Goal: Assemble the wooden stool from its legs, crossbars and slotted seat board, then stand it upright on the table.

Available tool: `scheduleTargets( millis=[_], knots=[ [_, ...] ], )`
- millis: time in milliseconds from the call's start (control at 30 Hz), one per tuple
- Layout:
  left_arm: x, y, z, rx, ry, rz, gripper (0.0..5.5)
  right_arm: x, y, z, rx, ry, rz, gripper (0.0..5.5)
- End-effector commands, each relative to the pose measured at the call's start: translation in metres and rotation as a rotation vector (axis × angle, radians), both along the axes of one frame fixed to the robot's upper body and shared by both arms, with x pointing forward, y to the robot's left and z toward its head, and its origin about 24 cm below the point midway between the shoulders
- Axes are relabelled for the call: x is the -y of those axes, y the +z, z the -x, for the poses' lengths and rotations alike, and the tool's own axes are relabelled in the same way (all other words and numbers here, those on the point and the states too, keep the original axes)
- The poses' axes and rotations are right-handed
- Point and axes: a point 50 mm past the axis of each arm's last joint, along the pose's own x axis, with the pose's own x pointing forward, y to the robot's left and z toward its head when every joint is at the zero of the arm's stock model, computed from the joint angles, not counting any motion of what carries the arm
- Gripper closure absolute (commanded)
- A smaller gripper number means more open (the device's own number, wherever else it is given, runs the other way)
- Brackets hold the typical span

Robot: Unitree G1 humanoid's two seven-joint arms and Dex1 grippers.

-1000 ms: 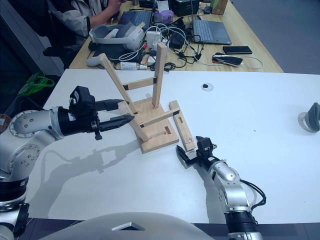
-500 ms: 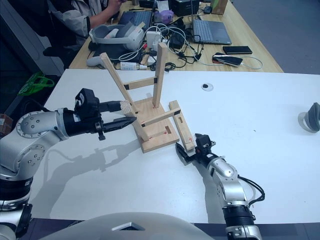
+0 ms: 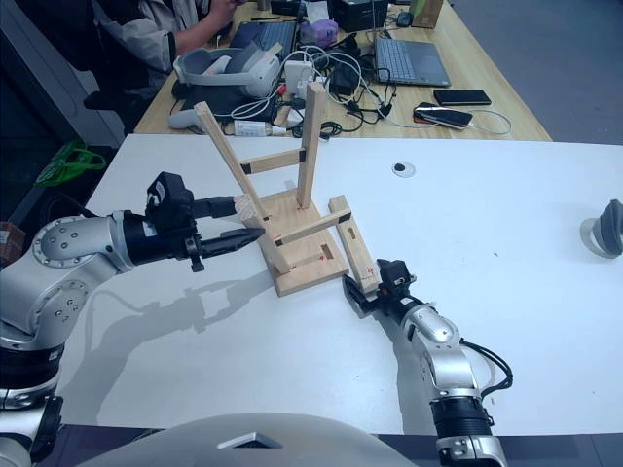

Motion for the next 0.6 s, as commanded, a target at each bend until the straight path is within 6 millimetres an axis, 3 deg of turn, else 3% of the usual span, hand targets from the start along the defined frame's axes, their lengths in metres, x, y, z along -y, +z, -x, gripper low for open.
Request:
scheduleTargets(
  millis=[33, 300, 367, 600],
  knots=[
    [0.0007, 0.0017, -0.0014, 0.008, 0.008, -0.009, 3.13, -0.0003, -0.0240, 0.0193, -0.154, -0.008, -0.013, 1.59],
    [0.0003, 0.0010, -0.0010, -0.023, 0.003, 0.003, 3.13, 0.0014, -0.0249, 0.0209, -0.159, -0.009, -0.001, 3.06],
    [-0.0011, 0.0024, 0.0002, -0.048, -0.014, 0.022, 2.88, 0.0013, -0.0247, 0.0209, -0.158, -0.008, 0.001, 3.35],
    [-0.0025, 0.0064, 0.0003, -0.050, -0.013, 0.029, 1.88, 0.0008, -0.0253, 0.0214, -0.159, -0.009, 0.002, 3.47]
  ],
)
